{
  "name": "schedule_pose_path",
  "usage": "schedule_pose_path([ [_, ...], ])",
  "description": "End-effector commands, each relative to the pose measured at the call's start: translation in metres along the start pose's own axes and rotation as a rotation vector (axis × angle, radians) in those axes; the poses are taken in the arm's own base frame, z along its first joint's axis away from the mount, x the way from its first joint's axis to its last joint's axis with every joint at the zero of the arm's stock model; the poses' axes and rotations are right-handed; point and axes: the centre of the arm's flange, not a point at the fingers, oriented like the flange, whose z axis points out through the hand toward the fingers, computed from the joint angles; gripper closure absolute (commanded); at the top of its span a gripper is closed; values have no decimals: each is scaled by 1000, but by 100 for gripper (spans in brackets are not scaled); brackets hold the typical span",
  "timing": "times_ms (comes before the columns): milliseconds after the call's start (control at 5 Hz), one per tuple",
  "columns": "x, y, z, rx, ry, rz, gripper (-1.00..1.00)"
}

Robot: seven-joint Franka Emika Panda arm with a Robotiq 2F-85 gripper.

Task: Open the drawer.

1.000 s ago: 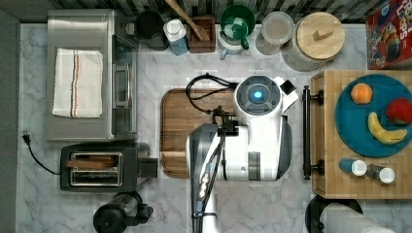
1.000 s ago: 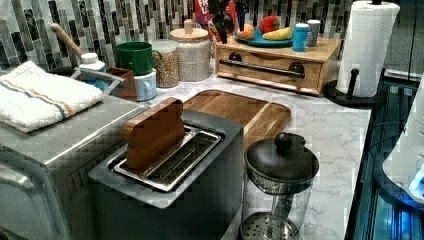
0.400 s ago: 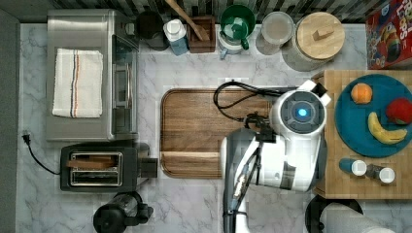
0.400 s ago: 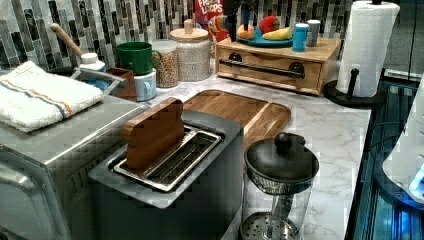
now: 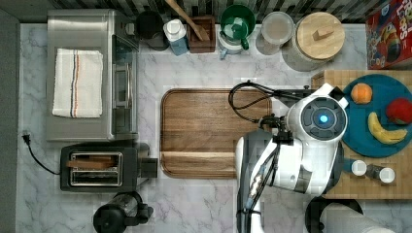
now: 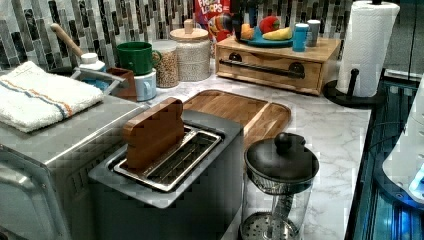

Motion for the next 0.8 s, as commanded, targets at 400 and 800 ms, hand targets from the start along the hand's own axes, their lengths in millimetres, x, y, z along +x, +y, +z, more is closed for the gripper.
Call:
schedule_pose_path([
  [400, 0, 19, 71, -30, 25, -136, -100],
  [800, -14, 30, 104, -51, 49, -95, -100],
])
